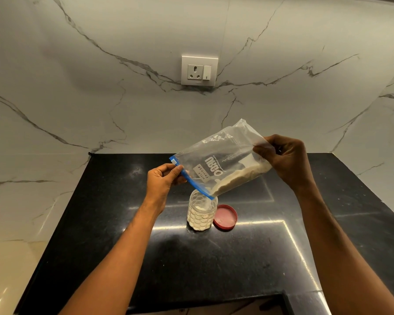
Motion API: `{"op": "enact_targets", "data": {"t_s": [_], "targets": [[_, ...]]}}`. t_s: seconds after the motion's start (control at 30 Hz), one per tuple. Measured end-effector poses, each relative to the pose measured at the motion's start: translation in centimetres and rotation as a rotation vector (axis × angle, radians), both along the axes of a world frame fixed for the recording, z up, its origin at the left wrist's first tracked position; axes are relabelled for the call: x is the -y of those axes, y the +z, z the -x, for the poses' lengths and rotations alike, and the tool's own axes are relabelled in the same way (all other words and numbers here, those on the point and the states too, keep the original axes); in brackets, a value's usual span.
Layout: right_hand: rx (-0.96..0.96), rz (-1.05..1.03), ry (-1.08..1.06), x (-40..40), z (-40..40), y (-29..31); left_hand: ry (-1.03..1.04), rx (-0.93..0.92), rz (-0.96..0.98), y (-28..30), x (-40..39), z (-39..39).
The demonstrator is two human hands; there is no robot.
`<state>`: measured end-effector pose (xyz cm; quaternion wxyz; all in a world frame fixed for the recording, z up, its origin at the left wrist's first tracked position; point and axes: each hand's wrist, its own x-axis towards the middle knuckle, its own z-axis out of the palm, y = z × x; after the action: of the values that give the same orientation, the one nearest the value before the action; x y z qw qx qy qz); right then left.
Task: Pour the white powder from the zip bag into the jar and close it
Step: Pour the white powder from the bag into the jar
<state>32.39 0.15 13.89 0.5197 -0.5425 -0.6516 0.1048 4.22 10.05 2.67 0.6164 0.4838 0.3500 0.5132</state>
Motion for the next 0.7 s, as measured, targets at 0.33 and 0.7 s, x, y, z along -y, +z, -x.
{"op": "enact_targets", "data": {"t_s": [0.33, 0.7], "targets": [[0.007, -0.006, -0.018, -0.07, -0.11, 0.14, -0.008, -0.001, 0.009, -0.04, 0.15, -0.09], [0.005, 0.0, -0.031, -0.2, -0.23, 0.34, -0.008, 0.013, -0.002, 0.56, -0.09, -0.06]]}}
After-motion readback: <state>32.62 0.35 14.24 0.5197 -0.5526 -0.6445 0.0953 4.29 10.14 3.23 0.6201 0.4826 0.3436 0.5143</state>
